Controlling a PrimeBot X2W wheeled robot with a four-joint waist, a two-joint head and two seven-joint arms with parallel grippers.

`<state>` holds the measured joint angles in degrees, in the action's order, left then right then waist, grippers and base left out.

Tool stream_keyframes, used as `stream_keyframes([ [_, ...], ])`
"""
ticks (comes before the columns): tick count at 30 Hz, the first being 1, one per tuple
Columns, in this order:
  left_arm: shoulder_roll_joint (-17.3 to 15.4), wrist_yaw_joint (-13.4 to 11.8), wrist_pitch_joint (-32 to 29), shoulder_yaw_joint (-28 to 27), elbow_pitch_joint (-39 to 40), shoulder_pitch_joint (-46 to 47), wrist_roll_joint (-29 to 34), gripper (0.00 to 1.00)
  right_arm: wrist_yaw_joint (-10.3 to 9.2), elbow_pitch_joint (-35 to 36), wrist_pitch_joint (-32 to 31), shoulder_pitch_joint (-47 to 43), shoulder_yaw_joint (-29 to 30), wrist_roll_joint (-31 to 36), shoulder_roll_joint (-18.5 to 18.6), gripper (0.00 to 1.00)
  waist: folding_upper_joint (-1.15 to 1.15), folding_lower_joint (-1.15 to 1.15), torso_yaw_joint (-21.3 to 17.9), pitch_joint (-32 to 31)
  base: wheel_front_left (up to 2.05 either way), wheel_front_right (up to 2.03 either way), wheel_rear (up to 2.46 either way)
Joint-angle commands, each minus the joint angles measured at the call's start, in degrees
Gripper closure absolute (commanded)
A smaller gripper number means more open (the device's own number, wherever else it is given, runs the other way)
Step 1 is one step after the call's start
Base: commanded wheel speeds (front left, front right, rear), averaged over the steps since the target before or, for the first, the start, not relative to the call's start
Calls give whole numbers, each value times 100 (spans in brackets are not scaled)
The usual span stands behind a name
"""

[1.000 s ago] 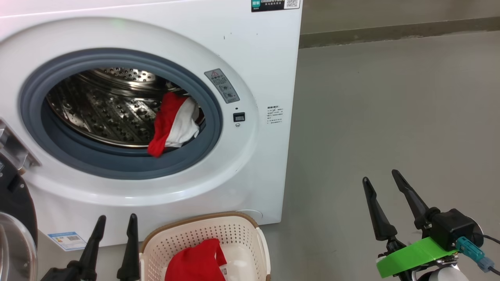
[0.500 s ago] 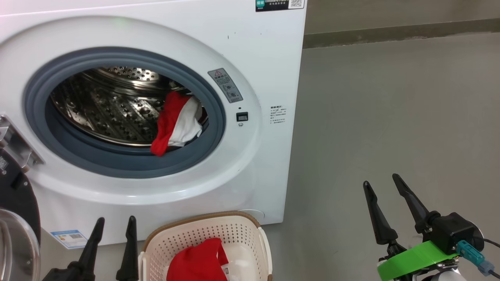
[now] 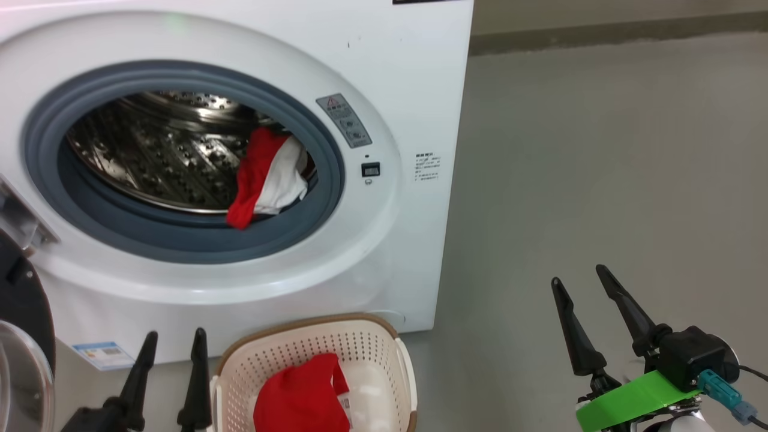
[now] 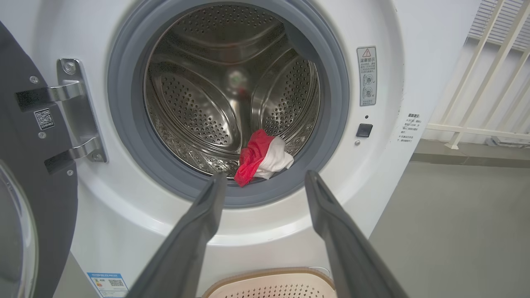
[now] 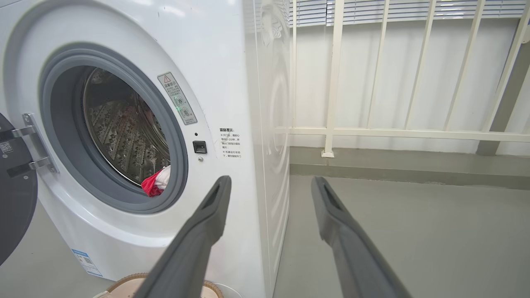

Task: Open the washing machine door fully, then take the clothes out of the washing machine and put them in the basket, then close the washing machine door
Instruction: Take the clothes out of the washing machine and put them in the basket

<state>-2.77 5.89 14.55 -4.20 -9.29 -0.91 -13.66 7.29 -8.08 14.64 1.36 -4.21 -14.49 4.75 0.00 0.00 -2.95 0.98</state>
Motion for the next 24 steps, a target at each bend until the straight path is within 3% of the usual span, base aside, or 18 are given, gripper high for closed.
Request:
stream_keyframes([
  [1, -53, -36, 45, -182, 108, 309, 11, 0, 20, 187, 36, 211, -139, -4, 73, 0, 0, 0, 41, 156, 0, 0, 0],
  [24, -358, -16, 39, -118, -833, 2725, -127, 0, 20, 541, 36, 1077, -79, 29, 234, 0, 0, 0, 158, 1885, 0, 0, 0],
])
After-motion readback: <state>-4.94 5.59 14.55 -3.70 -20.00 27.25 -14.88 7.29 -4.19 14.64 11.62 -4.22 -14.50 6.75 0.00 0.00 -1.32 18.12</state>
